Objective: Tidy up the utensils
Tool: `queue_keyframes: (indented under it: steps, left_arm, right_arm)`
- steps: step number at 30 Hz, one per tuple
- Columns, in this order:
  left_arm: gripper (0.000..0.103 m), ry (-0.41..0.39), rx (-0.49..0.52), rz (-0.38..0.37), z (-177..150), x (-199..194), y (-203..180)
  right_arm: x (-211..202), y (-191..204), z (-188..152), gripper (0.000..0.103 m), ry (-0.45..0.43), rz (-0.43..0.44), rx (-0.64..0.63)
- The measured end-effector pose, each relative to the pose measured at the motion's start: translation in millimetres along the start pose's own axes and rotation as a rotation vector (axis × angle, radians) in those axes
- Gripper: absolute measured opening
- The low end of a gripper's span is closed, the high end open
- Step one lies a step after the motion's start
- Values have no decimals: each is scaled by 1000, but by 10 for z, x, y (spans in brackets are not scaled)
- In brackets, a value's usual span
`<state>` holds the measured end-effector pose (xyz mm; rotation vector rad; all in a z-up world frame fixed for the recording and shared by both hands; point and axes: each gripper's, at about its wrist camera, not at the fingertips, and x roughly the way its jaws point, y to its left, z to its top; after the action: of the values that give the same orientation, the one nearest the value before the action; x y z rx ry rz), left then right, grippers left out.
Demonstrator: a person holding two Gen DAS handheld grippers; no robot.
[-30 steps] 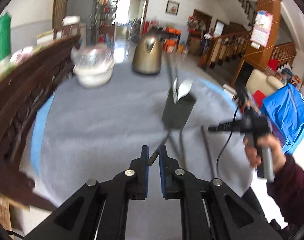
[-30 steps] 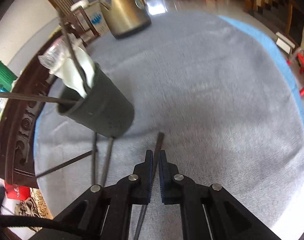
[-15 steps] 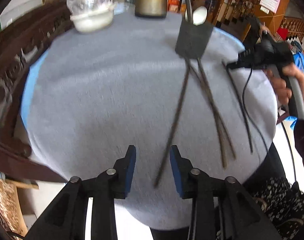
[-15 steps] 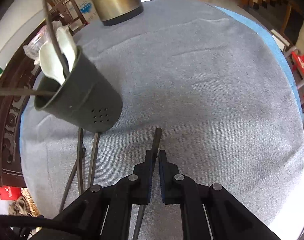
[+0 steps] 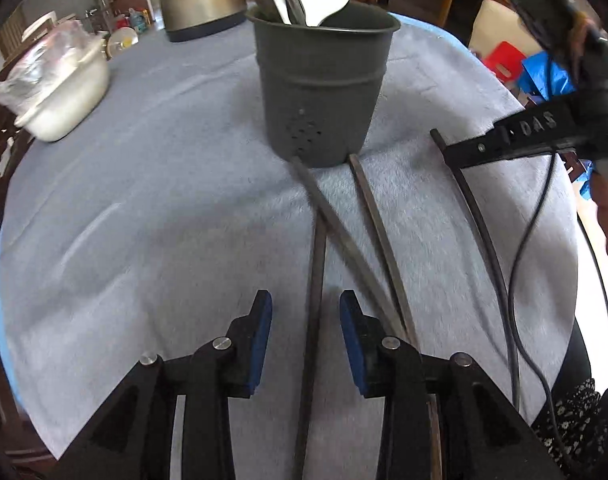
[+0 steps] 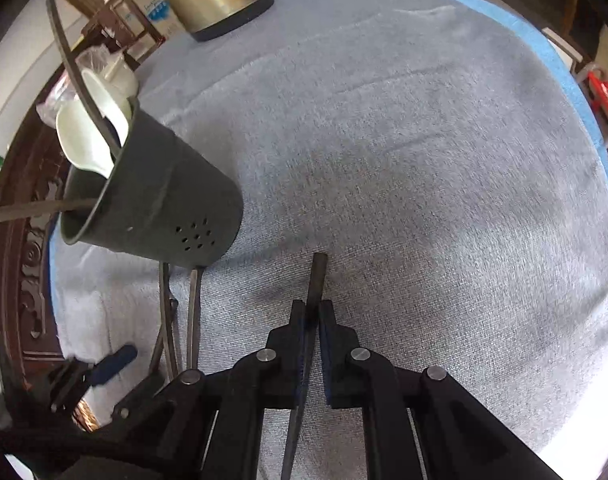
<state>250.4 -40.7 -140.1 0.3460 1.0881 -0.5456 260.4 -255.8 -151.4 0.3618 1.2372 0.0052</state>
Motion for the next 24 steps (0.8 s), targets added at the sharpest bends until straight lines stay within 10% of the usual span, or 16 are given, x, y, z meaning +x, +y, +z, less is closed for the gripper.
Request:
queue_keyframes:
  steps: [5,8,16,24]
  left_arm:
    - [34,3,24,9,186,96,-35]
    - [7,-11,28,12,278,135,-66]
    - [6,-79,-31,43,148,-73,27]
    - [6,-313,-44,39,121,-988,-53]
  right_arm:
    - [41,99,75,10,-3,-28,-19]
    - [35,156,86,8,-35,-34,-44]
    - [-21,63,24,8,-109,99,-26]
    - [-612,113,-107,7,-308,197,-69]
